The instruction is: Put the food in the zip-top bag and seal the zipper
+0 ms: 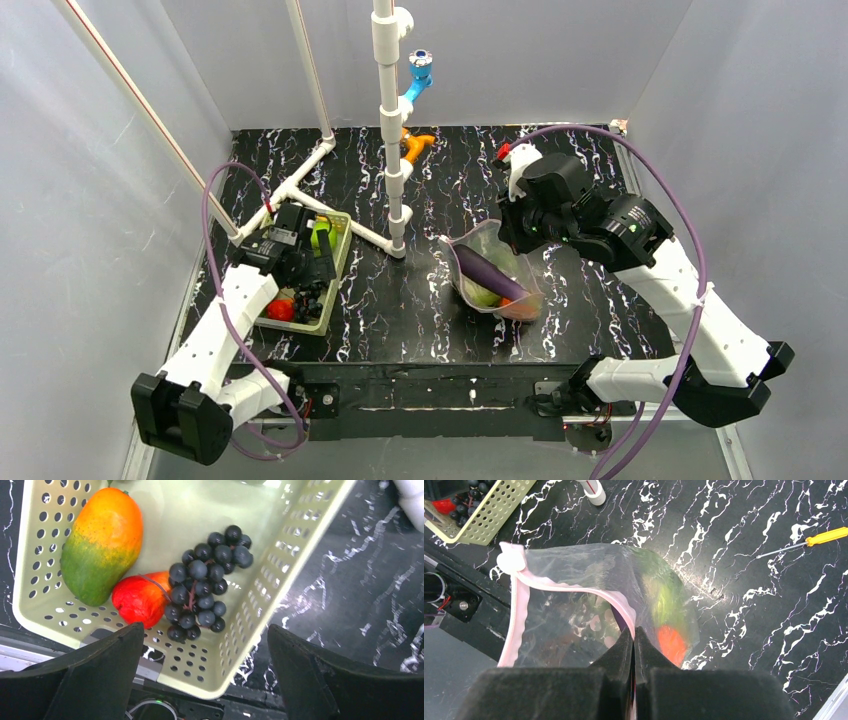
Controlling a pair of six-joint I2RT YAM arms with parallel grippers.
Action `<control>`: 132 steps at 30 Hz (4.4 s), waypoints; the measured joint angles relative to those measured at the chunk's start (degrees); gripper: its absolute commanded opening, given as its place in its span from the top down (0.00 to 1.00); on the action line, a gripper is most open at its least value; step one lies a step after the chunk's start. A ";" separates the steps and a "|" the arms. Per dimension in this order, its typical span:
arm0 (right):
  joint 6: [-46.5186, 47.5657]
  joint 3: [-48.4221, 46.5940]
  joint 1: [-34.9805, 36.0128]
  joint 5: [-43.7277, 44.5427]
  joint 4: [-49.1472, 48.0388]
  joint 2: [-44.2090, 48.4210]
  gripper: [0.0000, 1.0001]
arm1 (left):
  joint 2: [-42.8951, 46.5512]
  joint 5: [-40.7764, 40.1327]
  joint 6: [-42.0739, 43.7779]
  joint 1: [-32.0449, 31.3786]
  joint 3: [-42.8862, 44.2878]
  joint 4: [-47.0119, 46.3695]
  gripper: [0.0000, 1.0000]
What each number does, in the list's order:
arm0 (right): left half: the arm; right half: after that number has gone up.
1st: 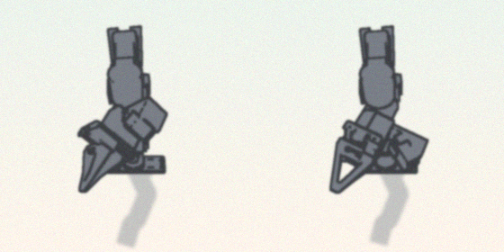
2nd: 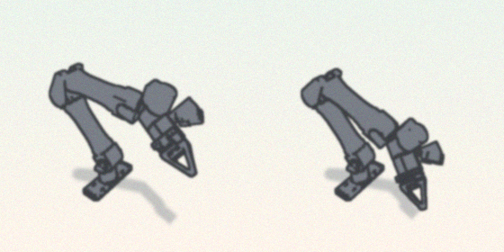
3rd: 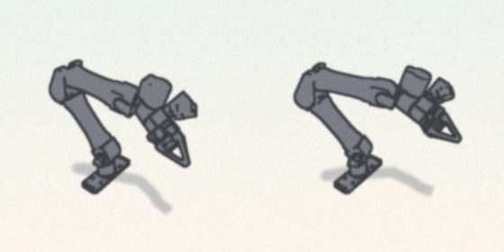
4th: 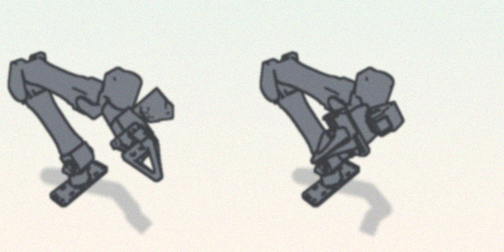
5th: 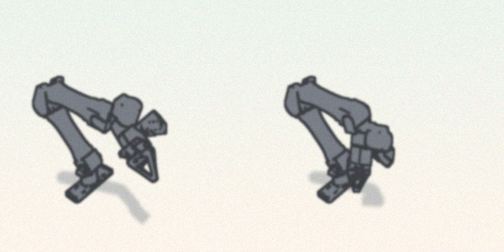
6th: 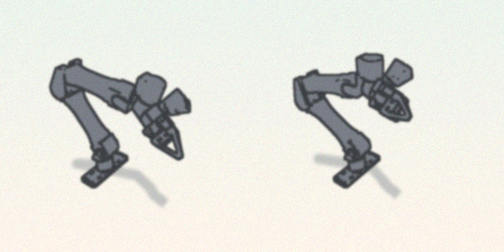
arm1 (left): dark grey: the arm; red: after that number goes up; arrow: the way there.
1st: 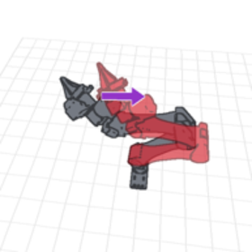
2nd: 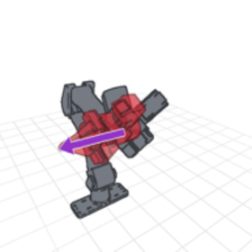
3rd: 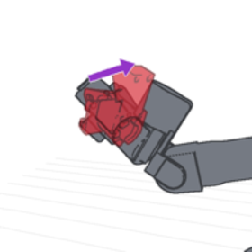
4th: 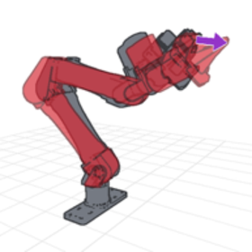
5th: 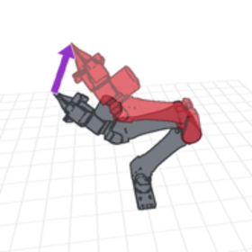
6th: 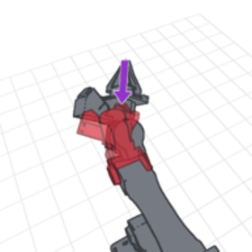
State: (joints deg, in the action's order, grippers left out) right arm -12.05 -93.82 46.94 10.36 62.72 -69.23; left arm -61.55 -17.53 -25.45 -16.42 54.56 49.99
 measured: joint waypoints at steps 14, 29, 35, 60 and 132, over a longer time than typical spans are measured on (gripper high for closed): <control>-0.07 0.69 -0.02 -1.36 -0.89 0.09 0.99 | -11.26 -8.95 12.35 4.80 -0.32 -12.06 0.09; 0.07 0.94 -0.04 -2.95 -1.31 0.65 0.99 | -23.06 -13.04 41.56 6.02 -0.82 -30.91 0.25; 0.09 0.94 -0.04 -3.27 -1.18 1.07 0.99 | -29.07 -14.82 44.38 6.40 -3.03 -36.30 0.22; 0.20 0.92 -0.04 -4.80 -0.79 1.07 0.99 | -33.20 -22.53 44.53 10.53 -8.76 -50.82 0.55; -1.33 -0.70 -0.04 -9.11 1.57 1.89 0.99 | -18.85 -9.61 45.45 11.97 -12.95 -47.60 0.88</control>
State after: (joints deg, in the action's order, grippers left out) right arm -13.39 -94.52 46.89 1.26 64.29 -67.34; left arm -80.40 -27.14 20.00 -4.45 41.62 2.40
